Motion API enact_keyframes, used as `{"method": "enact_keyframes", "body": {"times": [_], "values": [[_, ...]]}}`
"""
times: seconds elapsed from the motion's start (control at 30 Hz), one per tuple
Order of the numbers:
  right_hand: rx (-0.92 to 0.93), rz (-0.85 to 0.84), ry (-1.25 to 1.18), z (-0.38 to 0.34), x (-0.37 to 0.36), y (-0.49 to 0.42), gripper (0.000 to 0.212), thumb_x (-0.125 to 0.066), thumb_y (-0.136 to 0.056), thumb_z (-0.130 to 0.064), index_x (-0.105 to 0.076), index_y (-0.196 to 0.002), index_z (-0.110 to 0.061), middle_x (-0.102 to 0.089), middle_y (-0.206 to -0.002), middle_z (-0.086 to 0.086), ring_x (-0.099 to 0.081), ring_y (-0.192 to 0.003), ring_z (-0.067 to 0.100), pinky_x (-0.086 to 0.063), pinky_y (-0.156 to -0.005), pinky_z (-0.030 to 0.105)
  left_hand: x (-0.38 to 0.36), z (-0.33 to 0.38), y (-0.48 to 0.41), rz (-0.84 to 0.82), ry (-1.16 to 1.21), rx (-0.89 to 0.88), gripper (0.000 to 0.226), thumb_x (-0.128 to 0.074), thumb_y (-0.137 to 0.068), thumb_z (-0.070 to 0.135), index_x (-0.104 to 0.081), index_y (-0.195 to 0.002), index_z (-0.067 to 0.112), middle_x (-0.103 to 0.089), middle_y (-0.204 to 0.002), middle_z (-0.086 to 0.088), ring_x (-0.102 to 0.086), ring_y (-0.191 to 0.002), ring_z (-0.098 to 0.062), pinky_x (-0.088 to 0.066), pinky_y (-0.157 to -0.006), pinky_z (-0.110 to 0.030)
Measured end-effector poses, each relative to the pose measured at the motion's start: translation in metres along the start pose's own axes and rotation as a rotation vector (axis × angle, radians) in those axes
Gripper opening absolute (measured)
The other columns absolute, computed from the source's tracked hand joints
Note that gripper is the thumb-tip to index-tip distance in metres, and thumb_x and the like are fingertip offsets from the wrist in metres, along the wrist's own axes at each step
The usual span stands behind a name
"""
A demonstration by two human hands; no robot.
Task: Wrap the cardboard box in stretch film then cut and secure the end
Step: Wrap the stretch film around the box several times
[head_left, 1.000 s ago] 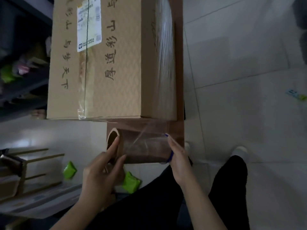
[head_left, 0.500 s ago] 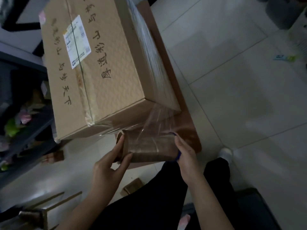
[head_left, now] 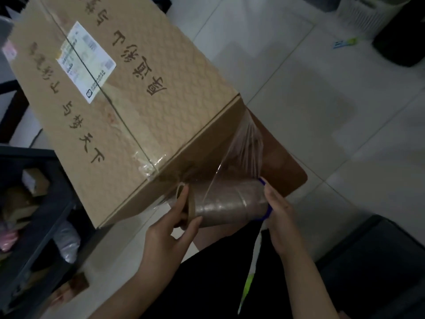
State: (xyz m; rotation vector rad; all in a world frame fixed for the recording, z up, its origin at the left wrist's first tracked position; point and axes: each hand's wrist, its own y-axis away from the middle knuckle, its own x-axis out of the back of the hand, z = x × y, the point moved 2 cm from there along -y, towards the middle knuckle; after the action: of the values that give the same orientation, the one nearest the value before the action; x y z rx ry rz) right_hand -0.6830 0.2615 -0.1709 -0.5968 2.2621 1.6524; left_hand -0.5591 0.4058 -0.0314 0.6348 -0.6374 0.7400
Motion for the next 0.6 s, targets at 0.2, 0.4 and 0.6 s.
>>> {"method": "enact_keyframes", "body": {"times": [0.2,0.4,0.6], "values": [[0.062,-0.006,-0.077,0.051,0.005,0.016,0.047,-0.068,-0.075,-0.037,-0.067,-0.119,-0.023,-0.071,-0.119,0.003,-0.067,-0.110,0.019,-0.054,-0.089,0.033,0.012,-0.025,0.019,-0.077,-0.003,-0.021,0.066,-0.061,-0.075,0.038,-0.032,-0.130,0.060,-0.068,-0.100,0.028,-0.064,-0.085,0.007,-0.047,-0.074,-0.007],[0.127,0.019,-0.095,0.105,0.002,0.039,0.062,-0.067,-0.073,-0.041,-0.060,-0.129,-0.017,-0.065,-0.128,0.006,-0.063,-0.115,0.020,-0.052,-0.093,0.033,0.035,-0.053,0.045,-0.120,-0.063,-0.081,0.067,-0.065,-0.077,0.027,-0.033,-0.133,0.044,-0.071,-0.082,0.007,-0.065,-0.079,-0.003,-0.050,-0.074,-0.012],[0.181,0.050,-0.130,0.157,-0.020,0.056,0.061,-0.073,-0.057,-0.049,-0.067,-0.115,-0.030,-0.071,-0.114,-0.008,-0.069,-0.102,0.009,-0.056,-0.071,0.020,0.069,-0.087,0.050,-0.220,-0.053,-0.067,0.062,-0.060,-0.069,0.043,-0.036,-0.125,0.055,-0.072,-0.094,0.002,-0.066,-0.088,-0.005,-0.051,-0.080,-0.017]]}}
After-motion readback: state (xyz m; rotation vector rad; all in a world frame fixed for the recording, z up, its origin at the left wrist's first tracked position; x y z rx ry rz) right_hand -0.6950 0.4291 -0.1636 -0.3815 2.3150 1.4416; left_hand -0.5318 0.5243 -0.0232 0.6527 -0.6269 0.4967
